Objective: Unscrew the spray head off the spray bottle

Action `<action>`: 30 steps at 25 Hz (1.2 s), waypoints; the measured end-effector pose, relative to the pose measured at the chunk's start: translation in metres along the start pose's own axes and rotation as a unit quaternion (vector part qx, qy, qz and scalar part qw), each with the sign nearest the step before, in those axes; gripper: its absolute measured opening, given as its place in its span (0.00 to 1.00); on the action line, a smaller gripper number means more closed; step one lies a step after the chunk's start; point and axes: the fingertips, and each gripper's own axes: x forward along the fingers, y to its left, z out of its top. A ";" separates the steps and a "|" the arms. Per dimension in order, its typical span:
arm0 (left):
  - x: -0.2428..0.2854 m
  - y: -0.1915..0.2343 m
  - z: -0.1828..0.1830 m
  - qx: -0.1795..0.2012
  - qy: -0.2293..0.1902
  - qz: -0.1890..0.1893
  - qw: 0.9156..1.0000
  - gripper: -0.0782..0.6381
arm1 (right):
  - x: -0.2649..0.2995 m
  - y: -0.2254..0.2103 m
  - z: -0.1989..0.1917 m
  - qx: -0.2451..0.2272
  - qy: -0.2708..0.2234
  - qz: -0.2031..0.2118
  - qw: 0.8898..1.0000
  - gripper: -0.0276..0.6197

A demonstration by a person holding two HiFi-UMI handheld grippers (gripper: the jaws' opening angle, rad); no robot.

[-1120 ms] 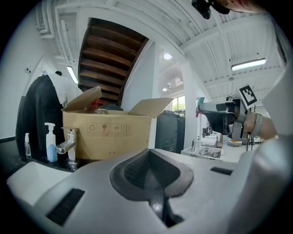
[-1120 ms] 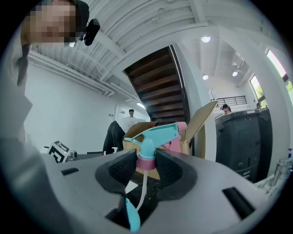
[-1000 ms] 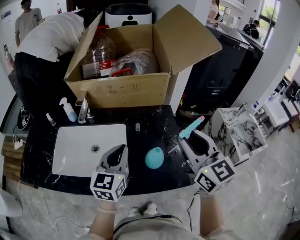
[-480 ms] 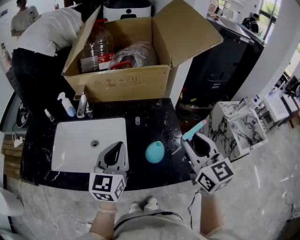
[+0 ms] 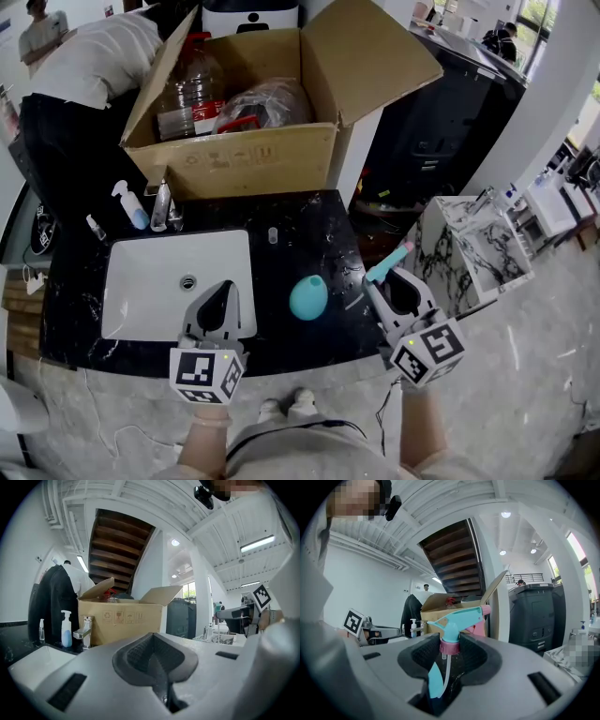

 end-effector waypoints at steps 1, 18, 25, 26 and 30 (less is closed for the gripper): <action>-0.001 0.001 -0.001 -0.001 0.000 0.000 1.000 0.12 | 0.000 0.000 -0.001 0.000 0.001 -0.002 1.000 0.26; -0.020 0.010 -0.001 -0.001 -0.012 0.018 1.000 0.12 | -0.010 0.001 -0.017 -0.002 0.010 -0.017 1.000 0.26; -0.027 0.013 -0.001 0.002 -0.013 0.027 1.000 0.12 | -0.014 0.003 -0.017 -0.002 0.010 -0.018 1.000 0.26; -0.029 0.013 -0.001 0.002 -0.013 0.028 1.000 0.12 | -0.015 0.003 -0.017 -0.002 0.010 -0.019 1.000 0.26; -0.033 0.017 -0.001 0.003 -0.015 0.033 0.999 0.12 | -0.016 0.004 -0.016 -0.003 0.007 -0.018 1.000 0.26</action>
